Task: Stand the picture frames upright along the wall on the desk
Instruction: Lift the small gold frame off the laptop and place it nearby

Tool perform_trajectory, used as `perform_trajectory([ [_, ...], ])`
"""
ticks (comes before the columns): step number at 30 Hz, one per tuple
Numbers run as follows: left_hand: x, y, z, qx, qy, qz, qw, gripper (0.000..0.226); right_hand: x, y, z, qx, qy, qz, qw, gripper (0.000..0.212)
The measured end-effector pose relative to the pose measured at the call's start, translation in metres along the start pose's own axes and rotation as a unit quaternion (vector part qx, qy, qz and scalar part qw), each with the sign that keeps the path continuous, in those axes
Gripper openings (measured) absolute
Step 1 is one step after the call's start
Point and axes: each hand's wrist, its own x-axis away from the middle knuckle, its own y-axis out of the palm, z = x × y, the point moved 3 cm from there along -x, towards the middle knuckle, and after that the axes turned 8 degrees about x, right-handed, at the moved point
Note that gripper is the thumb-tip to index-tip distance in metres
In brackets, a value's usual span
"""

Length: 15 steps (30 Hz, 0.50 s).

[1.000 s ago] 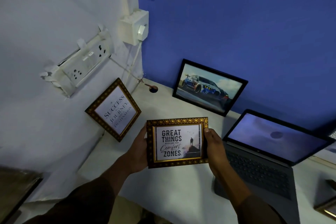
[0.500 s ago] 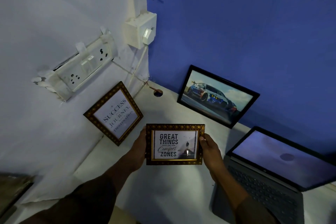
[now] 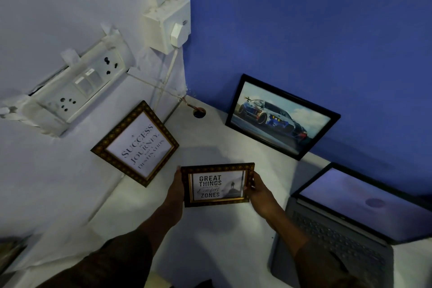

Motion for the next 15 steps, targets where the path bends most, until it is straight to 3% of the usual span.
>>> perform_trajectory([
  [3,-0.001,-0.007,-0.01,0.013,-0.029,0.017,0.999,0.075,0.005,0.006,0.005,0.028,0.018,-0.016,0.999,0.052],
  [15,0.017,-0.014,-0.008,-0.026,-0.053,0.029,0.998,0.072,0.015,0.011,0.002,-0.023,0.037,0.021,0.999,0.07],
])
